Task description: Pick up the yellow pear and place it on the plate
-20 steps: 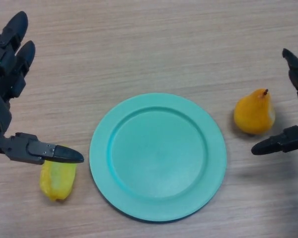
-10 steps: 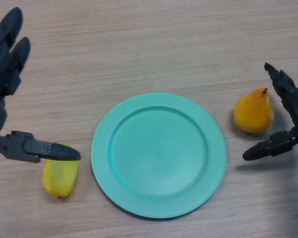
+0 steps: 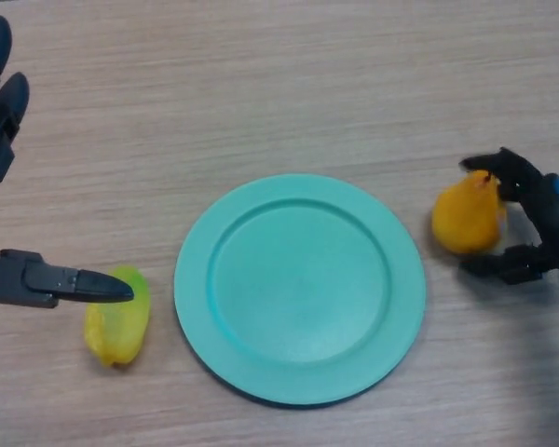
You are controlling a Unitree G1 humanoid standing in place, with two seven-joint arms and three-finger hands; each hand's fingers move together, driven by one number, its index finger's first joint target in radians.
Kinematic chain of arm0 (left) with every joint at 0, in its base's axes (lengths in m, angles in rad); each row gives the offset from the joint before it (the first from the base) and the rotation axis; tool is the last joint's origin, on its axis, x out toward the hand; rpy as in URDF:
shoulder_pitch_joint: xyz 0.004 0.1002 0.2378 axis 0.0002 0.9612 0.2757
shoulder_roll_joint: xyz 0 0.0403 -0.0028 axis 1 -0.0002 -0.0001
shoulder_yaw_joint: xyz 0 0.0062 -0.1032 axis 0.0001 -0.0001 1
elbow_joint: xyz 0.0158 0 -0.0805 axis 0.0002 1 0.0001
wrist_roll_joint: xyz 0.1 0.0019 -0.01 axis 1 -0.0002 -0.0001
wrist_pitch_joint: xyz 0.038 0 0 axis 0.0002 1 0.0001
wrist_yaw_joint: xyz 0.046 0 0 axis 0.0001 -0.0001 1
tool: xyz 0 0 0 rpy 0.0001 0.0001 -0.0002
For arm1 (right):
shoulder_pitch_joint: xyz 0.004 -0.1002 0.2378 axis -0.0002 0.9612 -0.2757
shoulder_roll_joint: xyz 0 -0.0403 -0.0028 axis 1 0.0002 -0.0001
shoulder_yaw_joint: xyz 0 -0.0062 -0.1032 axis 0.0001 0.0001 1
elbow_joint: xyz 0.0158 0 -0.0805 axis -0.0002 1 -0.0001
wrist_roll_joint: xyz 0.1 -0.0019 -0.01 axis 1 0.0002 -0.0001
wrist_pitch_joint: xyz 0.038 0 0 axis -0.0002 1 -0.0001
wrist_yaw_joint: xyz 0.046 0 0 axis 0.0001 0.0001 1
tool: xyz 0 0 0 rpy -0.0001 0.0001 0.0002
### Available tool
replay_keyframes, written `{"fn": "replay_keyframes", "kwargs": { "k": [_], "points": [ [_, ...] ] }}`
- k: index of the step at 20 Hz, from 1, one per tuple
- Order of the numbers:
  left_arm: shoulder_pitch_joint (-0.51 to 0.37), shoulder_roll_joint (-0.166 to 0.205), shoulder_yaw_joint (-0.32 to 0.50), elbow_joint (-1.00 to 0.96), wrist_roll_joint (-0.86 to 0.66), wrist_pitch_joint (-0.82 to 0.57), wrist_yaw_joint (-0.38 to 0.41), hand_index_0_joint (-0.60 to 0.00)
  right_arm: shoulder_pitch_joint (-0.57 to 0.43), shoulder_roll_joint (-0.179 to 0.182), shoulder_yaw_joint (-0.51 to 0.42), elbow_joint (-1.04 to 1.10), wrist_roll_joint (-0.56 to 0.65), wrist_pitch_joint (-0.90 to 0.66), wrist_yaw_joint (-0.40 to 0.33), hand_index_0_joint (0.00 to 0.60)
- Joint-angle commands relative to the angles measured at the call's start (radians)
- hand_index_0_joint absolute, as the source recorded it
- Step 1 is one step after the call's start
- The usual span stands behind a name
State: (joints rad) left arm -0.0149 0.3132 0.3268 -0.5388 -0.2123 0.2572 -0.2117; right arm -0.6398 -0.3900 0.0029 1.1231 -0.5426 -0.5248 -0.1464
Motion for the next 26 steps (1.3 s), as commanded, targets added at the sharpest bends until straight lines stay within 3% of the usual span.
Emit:
{"fn": "replay_keyframes", "kwargs": {
  "k": [1, 4, 6, 8, 10, 11, 13, 17, 21, 26],
  "points": [
    [-0.025, 0.042, 0.078, -0.038, 0.025, -0.12, 0.019, 0.0, -0.082, -0.072, -0.046, -0.052, 0.014, -0.076, -0.144, 0.6],
    [-0.025, 0.041, 0.075, -0.033, 0.029, -0.121, 0.017, 0.0, -0.084, -0.081, -0.058, -0.09, 0.018, -0.061, -0.172, 0.6],
    [-0.025, 0.041, 0.076, -0.034, 0.022, -0.112, 0.013, 0.0, -0.078, -0.076, -0.089, -0.133, 0.088, -0.05, -0.123, 0.6],
    [-0.027, 0.041, 0.078, -0.036, 0.015, -0.104, 0.013, 0.0, -0.066, -0.084, -0.085, -0.198, 0.088, -0.028, -0.135, 0.6],
    [-0.027, 0.04, 0.072, -0.034, 0.017, -0.102, 0.013, 0.0, -0.023, -0.041, -0.118, -0.342, 0.22, 0.042, -0.021, 0.6],
    [-0.028, 0.038, 0.067, -0.03, 0.02, -0.106, 0.013, 0.0, 0.014, 0.011, -0.143, -0.489, 0.373, 0.146, 0.076, 0.6],
    [-0.027, 0.039, 0.066, -0.029, 0.018, -0.104, 0.012, 0.0, 0.101, 0.069, -0.12, -0.804, 0.573, 0.412, 0.157, 0.6],
    [-0.022, 0.037, 0.066, -0.016, 0.027, -0.125, 0.009, 0.0, 0.2, 0.126, -0.034, -1.074, 0.57, 0.586, 0.141, 0.6],
    [-0.022, 0.036, 0.059, -0.007, 0.029, -0.124, 0.007, 0.0, 0.282, 0.191, 0.052, -1.178, 0.491, 0.62, 0.134, 0.6],
    [-0.024, 0.038, 0.06, 0.002, 0.032, -0.115, -0.003, 0.0, 0.377, 0.2, 0.182, -1.226, 0.393, 0.585, 0.106, 0.6]
  ]
}}
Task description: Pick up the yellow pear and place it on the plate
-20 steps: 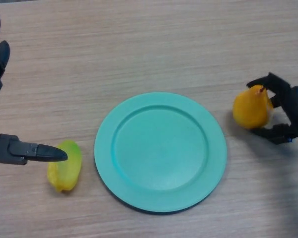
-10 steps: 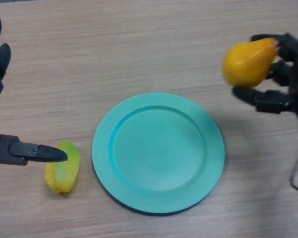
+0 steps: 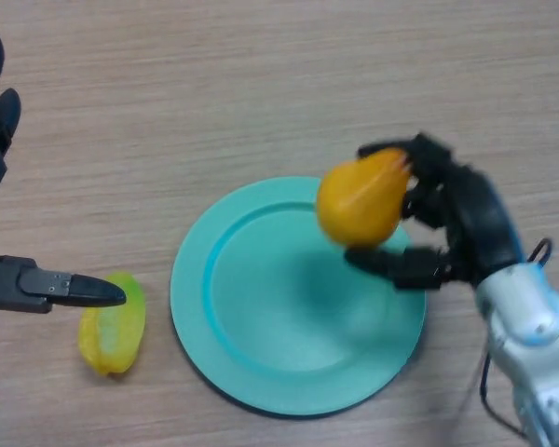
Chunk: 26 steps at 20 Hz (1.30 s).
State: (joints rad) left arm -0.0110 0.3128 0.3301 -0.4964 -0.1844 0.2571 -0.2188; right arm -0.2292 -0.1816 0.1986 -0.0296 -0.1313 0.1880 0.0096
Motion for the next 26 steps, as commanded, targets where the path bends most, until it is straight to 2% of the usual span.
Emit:
{"fn": "replay_keyframes", "kwargs": {
  "k": [1, 3, 9, 12, 15, 18, 20, 22, 23, 24, 25, 26],
  "points": [
    [-0.031, 0.038, 0.054, -0.037, 0.002, -0.114, 0.008, 0.0, -0.009, -0.008, 0.022, -0.076, -0.04, -0.134, -0.06, 0.6],
    [-0.039, 0.042, 0.048, -0.029, 0.001, -0.112, 0.014, 0.0, 0.004, -0.008, 0.067, -0.029, -0.116, -0.201, -0.092, 0.6],
    [-0.052, 0.047, 0.037, -0.014, 0.012, -0.116, 0.019, 0.0, 0.019, -0.008, 0.15, 0.064, -0.151, -0.306, -0.181, 0.6],
    [-0.051, 0.044, 0.029, -0.006, 0.02, -0.133, 0.025, 0.0, 0.03, -0.008, 0.161, 0.069, -0.147, -0.301, -0.167, 0.6],
    [-0.046, 0.04, 0.028, -0.011, 0.018, -0.129, 0.023, 0.0, 0.023, -0.008, 0.167, 0.117, -0.245, -0.312, -0.193, 0.6],
    [-0.041, 0.038, 0.029, -0.018, 0.02, -0.128, 0.02, 0.0, 0.012, -0.008, 0.158, 0.154, -0.269, -0.341, -0.222, 0.6],
    [-0.037, 0.037, 0.035, -0.021, 0.015, -0.13, 0.016, 0.0, 0.009, -0.008, 0.137, 0.159, -0.309, -0.343, -0.215, 0.6],
    [-0.036, 0.037, 0.035, -0.02, 0.017, -0.131, 0.017, 0.0, 0.006, -0.008, 0.132, 0.158, -0.312, -0.345, -0.212, 0.401],
    [-0.035, 0.035, 0.033, -0.02, 0.02, -0.134, 0.018, 0.0, 0.006, -0.008, 0.128, 0.149, -0.308, -0.347, -0.209, 0.251],
    [-0.033, 0.035, 0.033, -0.019, 0.022, -0.136, 0.017, 0.0, 0.007, -0.008, 0.124, 0.133, -0.296, -0.346, -0.205, 0.151],
    [-0.032, 0.035, 0.036, -0.022, 0.019, -0.133, 0.014, 0.0, 0.014, -0.008, 0.112, 0.072, -0.258, -0.33, -0.183, 0.019],
    [-0.032, 0.035, 0.037, -0.024, 0.015, -0.129, 0.012, 0.0, 0.017, -0.008, 0.107, 0.041, -0.241, -0.313, -0.169, 0.0]
  ]
}}
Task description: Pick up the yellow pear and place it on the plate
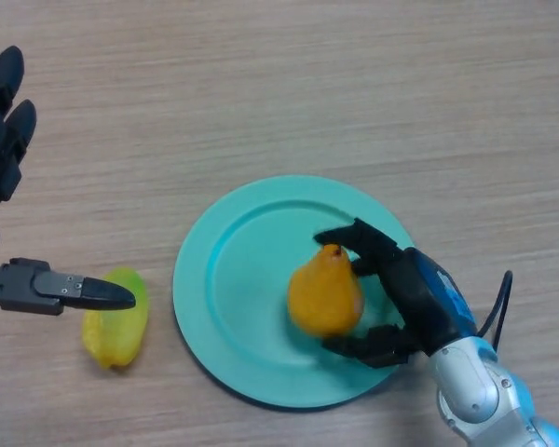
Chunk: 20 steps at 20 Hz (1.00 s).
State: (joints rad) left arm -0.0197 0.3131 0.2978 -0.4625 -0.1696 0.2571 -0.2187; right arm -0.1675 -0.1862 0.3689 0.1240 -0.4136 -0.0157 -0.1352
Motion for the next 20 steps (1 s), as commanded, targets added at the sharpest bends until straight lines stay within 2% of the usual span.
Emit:
{"fn": "replay_keyframes", "kwargs": {
  "k": [1, 4, 8, 11, 13, 15, 17, 20],
  "points": [
    [-0.027, 0.036, 0.067, -0.057, 0.002, -0.125, 0.013, 0.0, -0.041, -0.004, -0.07, -0.156, 0.062, -0.078, -0.005, 0.0],
    [-0.031, 0.035, 0.055, -0.048, 0.015, -0.136, 0.019, 0.0, -0.031, -0.004, -0.084, -0.257, 0.132, -0.021, 0.029, 0.0],
    [-0.053, 0.043, 0.038, -0.043, 0.017, -0.123, 0.012, 0.0, -0.019, -0.004, -0.161, -0.393, 0.193, 0.018, 0.098, 0.0],
    [-0.053, 0.039, 0.028, -0.044, 0.011, -0.121, 0.009, 0.0, 0.021, -0.004, -0.278, -0.527, 0.291, 0.1, 0.238, 0.0],
    [-0.05, 0.035, 0.025, -0.055, -0.001, -0.107, 0.004, 0.0, 0.053, -0.016, -0.337, -0.624, 0.372, 0.189, 0.278, 0.0],
    [-0.048, 0.031, 0.024, -0.054, -0.026, -0.102, -0.006, 0.0, 0.071, -0.037, -0.371, -0.688, 0.385, 0.232, 0.281, 0.0],
    [-0.042, 0.032, 0.053, -0.084, -0.163, -0.018, -0.02, 0.0, 0.096, -0.044, -0.405, -0.734, 0.427, 0.276, 0.277, 0.0],
    [-0.033, 0.038, 0.062, -0.092, -0.201, 0.012, -0.019, 0.0, 0.111, -0.056, -0.46, -0.764, 0.477, 0.315, 0.255, 0.0]
  ]
}}
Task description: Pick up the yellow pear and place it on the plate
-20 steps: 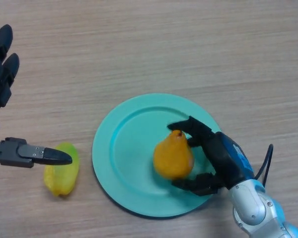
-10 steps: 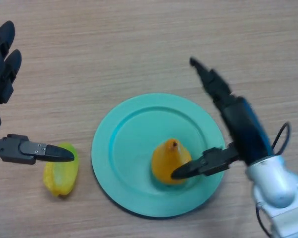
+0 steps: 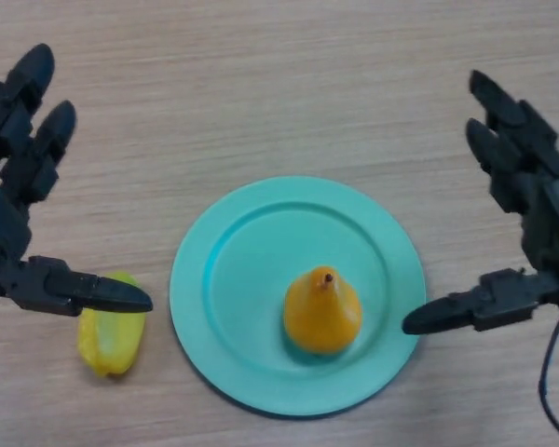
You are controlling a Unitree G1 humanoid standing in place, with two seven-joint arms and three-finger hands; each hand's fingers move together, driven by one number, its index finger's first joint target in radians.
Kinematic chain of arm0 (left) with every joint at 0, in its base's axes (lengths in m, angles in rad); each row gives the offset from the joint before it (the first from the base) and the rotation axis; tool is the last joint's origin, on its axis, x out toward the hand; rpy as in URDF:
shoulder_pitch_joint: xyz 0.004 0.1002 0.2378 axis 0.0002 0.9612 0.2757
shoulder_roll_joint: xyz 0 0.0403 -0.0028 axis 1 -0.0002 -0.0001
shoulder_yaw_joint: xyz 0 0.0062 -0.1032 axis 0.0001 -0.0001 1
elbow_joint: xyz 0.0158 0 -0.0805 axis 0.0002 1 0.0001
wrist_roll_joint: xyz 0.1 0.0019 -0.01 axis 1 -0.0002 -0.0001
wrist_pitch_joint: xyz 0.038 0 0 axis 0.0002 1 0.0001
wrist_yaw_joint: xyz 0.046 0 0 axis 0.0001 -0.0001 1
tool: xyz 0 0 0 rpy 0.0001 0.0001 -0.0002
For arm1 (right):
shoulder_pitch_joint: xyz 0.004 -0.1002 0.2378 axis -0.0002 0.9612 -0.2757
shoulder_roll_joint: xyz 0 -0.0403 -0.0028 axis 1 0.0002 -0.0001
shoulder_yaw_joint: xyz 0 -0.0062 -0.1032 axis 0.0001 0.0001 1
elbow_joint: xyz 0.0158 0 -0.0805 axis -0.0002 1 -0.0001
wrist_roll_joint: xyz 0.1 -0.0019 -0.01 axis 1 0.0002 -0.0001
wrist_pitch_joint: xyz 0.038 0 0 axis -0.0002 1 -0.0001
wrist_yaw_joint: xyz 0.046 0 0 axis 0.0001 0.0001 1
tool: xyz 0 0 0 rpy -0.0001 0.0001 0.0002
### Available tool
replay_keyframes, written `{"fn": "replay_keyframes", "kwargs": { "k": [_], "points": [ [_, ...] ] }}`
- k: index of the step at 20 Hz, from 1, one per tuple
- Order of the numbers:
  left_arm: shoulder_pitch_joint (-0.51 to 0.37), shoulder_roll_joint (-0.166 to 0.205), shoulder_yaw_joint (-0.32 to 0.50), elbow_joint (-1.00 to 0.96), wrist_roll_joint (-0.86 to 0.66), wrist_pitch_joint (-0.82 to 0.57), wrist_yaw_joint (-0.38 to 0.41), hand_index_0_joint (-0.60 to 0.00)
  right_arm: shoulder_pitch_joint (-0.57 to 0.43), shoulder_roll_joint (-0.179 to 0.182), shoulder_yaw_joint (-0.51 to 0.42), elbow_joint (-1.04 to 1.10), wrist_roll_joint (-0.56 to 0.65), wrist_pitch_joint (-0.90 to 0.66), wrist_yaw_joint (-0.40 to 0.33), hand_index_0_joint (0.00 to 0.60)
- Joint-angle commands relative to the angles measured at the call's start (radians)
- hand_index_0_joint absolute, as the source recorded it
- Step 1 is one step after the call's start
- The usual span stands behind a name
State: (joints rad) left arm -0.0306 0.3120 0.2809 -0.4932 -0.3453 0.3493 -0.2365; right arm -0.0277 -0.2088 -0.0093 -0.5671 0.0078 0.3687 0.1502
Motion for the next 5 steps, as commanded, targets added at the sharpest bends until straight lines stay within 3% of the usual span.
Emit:
{"fn": "replay_keyframes", "kwargs": {
  "k": [1, 5],
  "points": [
    [-0.026, 0.042, 0.073, -0.055, -0.02, -0.073, -0.002, 0.0, -0.034, -0.043, -0.095, -0.085, 0.054, -0.065, -0.034, 0.0],
    [-0.053, 0.049, 0.041, -0.018, 0.089, -0.104, -0.004, 0.0, -0.046, -0.049, -0.097, -0.068, 0.023, -0.064, -0.037, 0.0]
  ]
}}
